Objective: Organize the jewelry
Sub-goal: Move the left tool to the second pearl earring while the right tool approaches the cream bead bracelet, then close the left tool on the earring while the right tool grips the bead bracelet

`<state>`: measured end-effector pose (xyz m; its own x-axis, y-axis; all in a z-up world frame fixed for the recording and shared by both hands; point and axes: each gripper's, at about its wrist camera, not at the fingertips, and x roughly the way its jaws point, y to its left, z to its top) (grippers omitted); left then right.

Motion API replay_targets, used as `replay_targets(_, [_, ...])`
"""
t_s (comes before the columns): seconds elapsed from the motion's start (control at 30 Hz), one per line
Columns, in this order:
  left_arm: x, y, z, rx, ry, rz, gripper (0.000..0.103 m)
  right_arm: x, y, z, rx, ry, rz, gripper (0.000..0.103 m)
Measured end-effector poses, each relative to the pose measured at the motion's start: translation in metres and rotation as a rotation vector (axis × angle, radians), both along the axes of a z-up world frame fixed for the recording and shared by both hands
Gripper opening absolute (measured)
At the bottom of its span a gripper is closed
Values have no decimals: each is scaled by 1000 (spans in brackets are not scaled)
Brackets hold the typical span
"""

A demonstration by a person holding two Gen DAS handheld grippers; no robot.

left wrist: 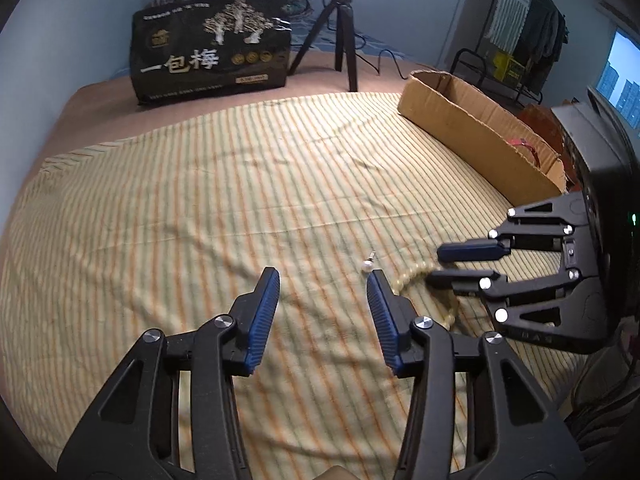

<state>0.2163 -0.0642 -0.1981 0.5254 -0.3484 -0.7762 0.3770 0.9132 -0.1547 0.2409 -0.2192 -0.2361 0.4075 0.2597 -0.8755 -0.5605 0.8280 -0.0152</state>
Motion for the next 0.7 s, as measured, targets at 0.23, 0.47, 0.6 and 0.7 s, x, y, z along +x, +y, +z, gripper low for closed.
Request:
replay_targets(0.23, [5, -19, -8, -16, 22, -41, 33, 8, -14, 0, -27, -11, -35, 15])
replay_targets(0.47, [15, -30, -21, 4, 38, -47, 26, 14, -32, 1, -8, 2, -59, 15])
replay_targets(0.6, [18, -35, -29, 26, 44, -53, 22, 12, -34, 1, 15, 12, -56, 15])
replay_targets(0.7, [20, -36, -30, 29, 38, -56, 16, 14, -34, 0, 33, 15, -65, 15])
